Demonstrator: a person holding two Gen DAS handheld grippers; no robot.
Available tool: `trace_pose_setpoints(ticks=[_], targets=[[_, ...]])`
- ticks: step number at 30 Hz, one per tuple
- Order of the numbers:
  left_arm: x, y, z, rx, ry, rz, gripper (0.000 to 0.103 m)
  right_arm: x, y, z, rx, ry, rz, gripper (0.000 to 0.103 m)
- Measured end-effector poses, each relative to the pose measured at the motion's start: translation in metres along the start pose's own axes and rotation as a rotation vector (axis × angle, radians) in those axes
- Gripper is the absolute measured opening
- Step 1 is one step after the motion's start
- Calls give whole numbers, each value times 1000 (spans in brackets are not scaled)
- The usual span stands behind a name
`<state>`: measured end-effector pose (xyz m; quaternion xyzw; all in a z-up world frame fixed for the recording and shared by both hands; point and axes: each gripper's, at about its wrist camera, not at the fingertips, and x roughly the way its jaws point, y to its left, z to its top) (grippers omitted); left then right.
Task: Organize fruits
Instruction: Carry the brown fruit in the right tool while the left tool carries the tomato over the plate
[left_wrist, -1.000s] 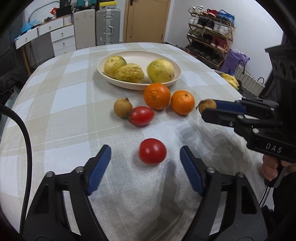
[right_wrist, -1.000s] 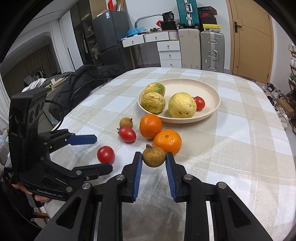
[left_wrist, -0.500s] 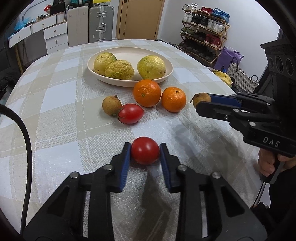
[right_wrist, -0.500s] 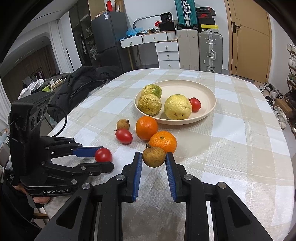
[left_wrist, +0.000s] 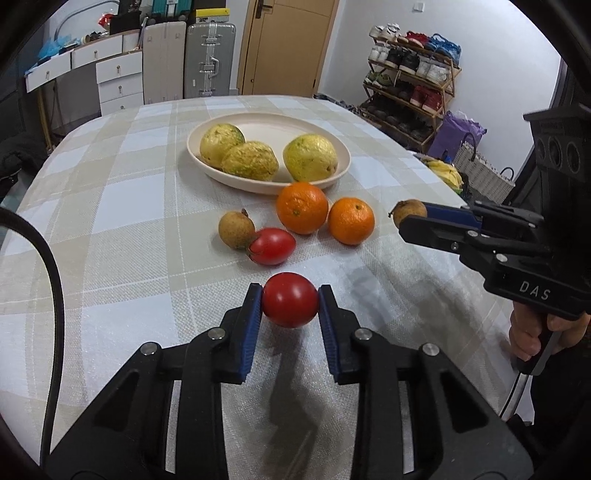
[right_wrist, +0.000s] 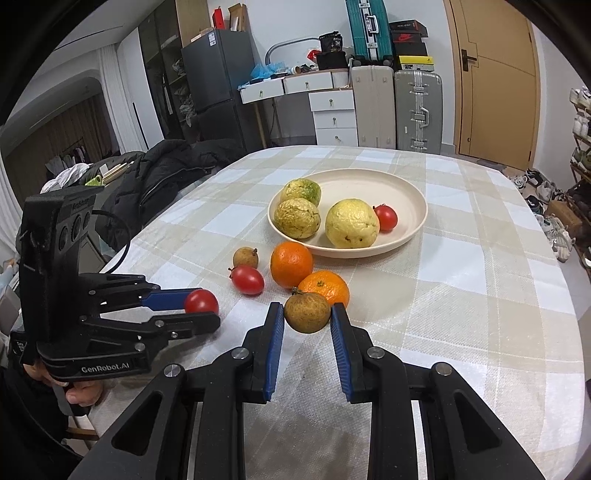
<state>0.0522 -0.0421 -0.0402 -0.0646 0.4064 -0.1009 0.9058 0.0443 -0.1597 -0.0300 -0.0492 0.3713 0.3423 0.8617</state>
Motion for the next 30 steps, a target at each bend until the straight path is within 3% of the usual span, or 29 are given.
trace_pose_setpoints(ticks=[7, 30], targets=[[-13, 6, 9, -12, -56, 10, 28, -2, -6, 3, 12, -13, -12, 27], [-17, 6, 44, -5, -112, 26, 28, -14, -22, 18, 24, -53, -44, 27]])
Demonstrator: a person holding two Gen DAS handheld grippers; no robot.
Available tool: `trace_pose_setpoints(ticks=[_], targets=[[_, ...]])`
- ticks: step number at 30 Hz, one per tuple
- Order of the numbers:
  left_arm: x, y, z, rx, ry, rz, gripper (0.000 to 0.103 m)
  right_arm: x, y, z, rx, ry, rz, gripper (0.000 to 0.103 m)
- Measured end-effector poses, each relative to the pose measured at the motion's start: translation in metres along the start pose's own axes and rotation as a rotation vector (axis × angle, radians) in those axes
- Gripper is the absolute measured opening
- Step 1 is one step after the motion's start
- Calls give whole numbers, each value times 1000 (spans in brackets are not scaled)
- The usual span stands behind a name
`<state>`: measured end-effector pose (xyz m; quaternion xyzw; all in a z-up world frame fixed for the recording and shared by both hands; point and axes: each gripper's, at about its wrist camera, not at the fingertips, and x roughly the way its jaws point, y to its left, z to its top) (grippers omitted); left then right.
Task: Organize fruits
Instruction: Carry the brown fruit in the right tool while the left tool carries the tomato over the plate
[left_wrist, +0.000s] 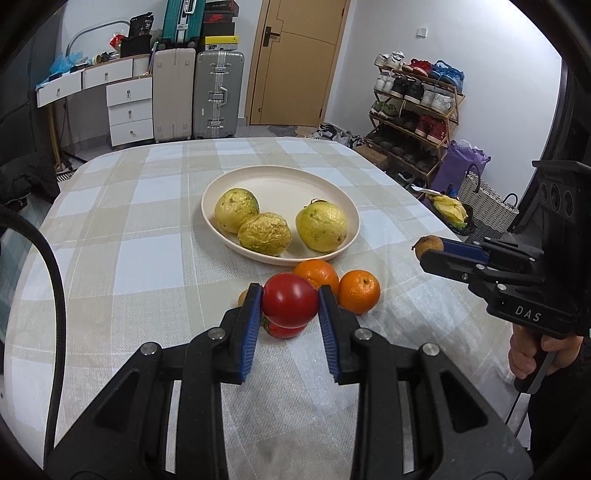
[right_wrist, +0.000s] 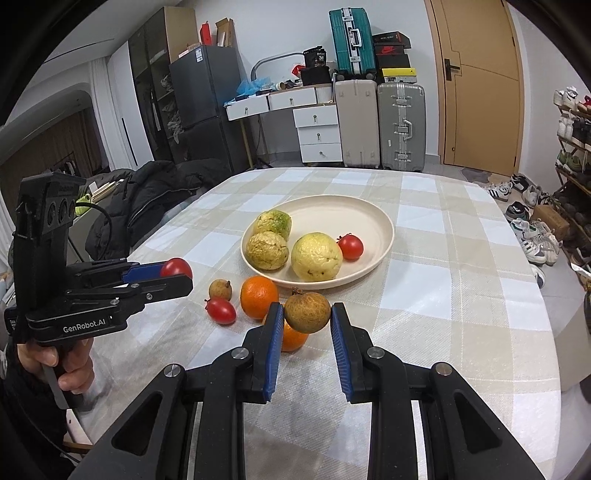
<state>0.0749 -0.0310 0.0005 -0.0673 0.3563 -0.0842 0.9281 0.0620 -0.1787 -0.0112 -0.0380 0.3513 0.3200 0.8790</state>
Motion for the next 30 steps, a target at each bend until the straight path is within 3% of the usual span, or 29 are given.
trace_pose_setpoints(ticks=[30], targets=[[30, -3, 29, 12, 6, -9, 28, 12, -19, 22, 27, -9, -8, 27]])
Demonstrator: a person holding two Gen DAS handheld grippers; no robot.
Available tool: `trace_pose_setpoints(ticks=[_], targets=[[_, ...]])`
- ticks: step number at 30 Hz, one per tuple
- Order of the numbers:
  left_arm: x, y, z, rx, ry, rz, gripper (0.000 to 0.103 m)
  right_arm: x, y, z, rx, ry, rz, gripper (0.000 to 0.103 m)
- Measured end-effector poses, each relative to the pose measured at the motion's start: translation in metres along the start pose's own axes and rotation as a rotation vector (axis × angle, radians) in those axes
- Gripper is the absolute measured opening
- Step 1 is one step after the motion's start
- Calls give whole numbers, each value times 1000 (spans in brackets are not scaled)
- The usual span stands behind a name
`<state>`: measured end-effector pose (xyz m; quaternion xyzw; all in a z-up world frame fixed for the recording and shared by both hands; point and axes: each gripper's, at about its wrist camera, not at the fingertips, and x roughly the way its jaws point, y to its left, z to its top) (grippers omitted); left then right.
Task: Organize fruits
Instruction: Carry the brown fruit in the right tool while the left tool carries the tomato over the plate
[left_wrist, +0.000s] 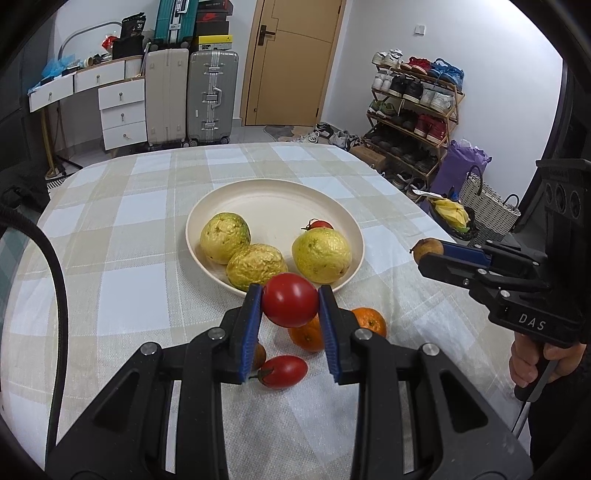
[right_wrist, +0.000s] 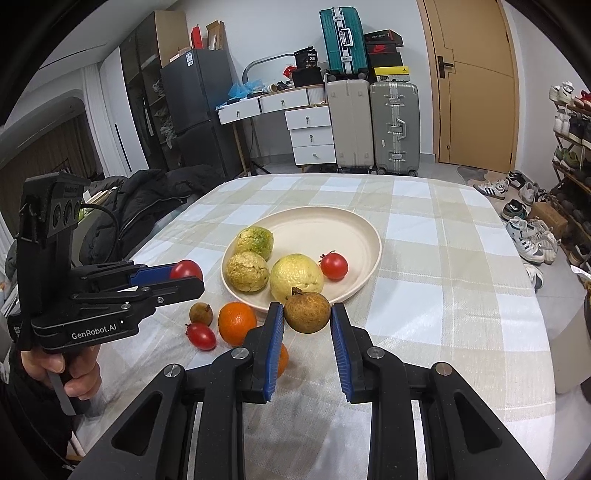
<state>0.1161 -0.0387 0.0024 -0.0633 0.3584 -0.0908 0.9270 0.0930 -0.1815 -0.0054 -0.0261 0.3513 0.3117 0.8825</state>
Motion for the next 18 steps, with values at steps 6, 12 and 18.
trace_pose_setpoints(ticks=[6, 12, 18], targets=[[6, -1, 6, 2, 1, 11, 28, 4, -3, 4, 10, -15, -5, 27], [19, 1, 13, -5, 7, 19, 28, 11, -3, 10, 13, -12, 6, 27], [31, 7, 16, -21, 23, 17, 28, 21, -1, 14, 22, 10, 24, 27]])
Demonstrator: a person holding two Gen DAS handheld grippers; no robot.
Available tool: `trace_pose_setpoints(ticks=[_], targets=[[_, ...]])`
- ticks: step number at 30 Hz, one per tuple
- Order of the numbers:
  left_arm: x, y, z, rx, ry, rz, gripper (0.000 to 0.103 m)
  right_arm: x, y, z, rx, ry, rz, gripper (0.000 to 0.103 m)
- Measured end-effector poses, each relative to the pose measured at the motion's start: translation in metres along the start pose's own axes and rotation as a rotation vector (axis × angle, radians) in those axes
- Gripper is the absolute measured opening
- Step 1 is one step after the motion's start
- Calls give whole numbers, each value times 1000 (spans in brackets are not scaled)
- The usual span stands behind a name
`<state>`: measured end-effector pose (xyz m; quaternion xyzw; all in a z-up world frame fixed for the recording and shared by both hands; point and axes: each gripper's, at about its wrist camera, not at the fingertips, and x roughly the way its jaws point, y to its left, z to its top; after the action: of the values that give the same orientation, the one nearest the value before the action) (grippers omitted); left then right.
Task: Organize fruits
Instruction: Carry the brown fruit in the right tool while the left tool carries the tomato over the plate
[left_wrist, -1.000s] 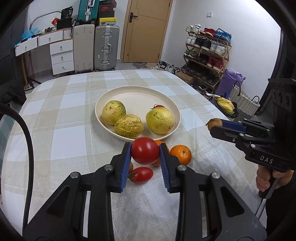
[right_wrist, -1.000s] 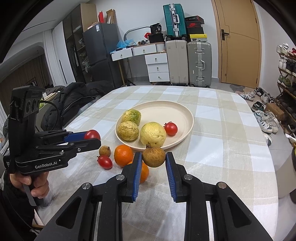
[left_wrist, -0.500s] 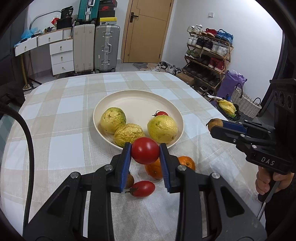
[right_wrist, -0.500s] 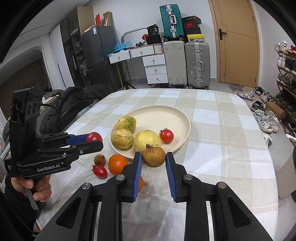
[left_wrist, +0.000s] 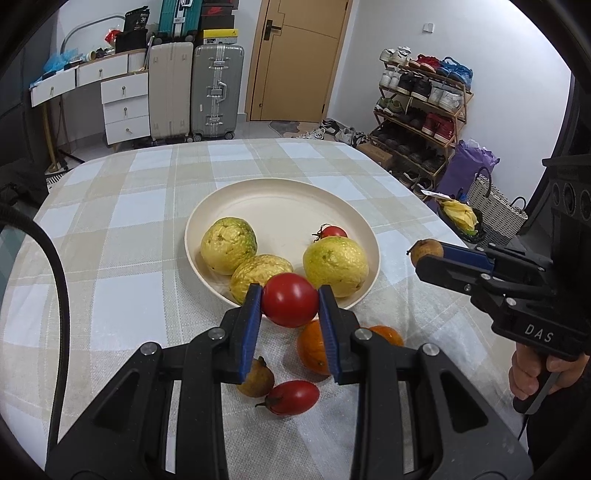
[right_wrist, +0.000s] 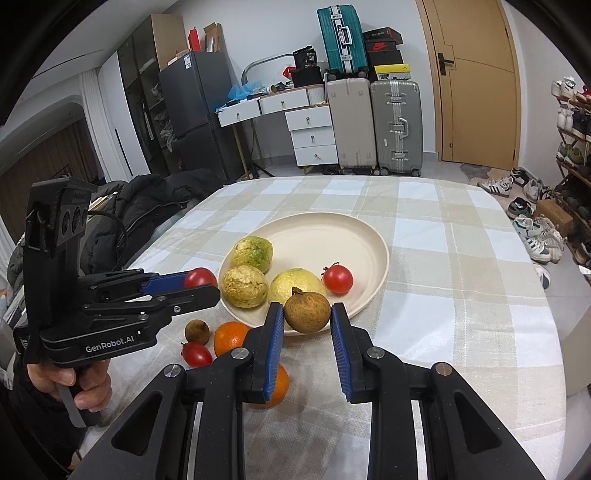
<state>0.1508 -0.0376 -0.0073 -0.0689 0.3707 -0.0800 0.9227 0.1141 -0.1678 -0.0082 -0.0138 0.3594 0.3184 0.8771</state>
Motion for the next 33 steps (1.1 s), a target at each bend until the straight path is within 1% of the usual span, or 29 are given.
trace_pose_setpoints(ticks=[15, 25, 33], targets=[[38, 11, 3, -13, 59, 0, 28, 30, 3, 2, -11, 71, 17, 27], [58, 23, 13, -26, 73, 23, 28, 44, -11, 6, 40, 80, -63, 27], [65, 35, 20, -52, 59, 46, 28, 51, -21, 8, 71, 82, -91, 27]])
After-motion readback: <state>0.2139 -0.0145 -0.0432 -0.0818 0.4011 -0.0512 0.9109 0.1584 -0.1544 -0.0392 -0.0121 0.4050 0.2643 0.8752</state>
